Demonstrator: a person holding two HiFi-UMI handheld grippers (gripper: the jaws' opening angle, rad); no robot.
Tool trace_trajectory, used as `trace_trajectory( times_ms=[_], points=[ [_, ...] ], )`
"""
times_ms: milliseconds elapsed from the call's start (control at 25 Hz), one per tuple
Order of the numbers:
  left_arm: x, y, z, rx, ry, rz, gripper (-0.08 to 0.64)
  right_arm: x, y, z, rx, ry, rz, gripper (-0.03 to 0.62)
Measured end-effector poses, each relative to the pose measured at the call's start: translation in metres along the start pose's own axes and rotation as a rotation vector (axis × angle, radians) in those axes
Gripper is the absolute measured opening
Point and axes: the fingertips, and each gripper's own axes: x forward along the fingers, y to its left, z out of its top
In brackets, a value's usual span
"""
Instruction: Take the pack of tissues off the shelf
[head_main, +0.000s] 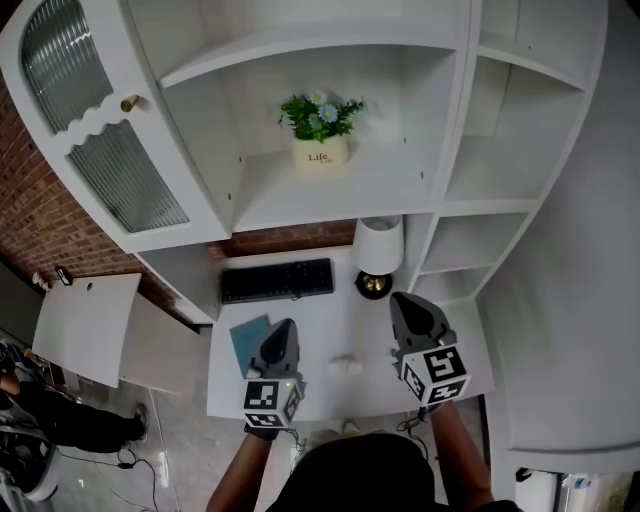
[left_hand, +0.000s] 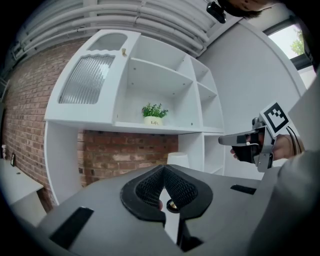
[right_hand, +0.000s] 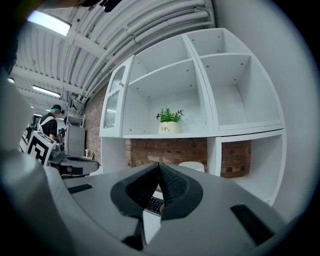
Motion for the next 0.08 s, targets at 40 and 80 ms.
trace_trajectory(
  times_ms=[40, 80],
  points=[
    [-0.0014, 0.0022, 0.0022, -0.005, -0.007, 0.005, 0.016, 0.0019, 0.0013, 0.0017, 0.002, -0.007, 0.012, 0.002],
    [-0.0028, 0.0048, 0.0045, -0.009, -0.014, 0.011, 0.017, 0.0042, 0.0028, 0.0038, 0.004, -0.015, 0.025, 0.002]
  ],
)
